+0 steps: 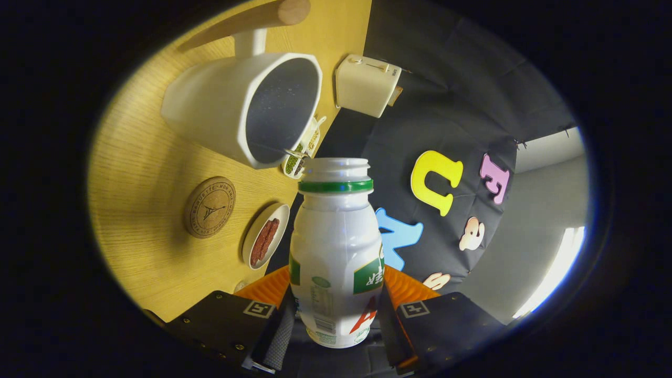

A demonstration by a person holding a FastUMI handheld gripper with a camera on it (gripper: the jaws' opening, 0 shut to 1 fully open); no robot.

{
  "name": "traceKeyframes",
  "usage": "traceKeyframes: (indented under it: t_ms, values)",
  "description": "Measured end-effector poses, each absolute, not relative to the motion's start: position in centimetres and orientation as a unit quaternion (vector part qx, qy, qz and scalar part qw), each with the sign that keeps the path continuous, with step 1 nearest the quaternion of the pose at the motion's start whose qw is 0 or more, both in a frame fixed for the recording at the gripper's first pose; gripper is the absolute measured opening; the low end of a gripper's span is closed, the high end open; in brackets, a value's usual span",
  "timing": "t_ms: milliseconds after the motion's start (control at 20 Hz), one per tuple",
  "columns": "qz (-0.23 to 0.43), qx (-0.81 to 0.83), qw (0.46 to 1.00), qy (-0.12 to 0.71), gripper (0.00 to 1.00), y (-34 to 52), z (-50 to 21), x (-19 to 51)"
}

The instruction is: Take the bottle from table, then pour the juice into the cup, finally place the bottle on the coaster

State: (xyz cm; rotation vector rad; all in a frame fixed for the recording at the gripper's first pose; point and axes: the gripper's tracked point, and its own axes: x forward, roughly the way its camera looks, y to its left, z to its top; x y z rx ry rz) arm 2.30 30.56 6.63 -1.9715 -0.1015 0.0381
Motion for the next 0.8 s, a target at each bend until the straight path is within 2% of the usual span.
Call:
traceKeyframes:
  t_ms: [800]
  values:
    - [0.012, -0.842, 0.538, -0.041, 0.71, 30.65, 6.08, 2.32]
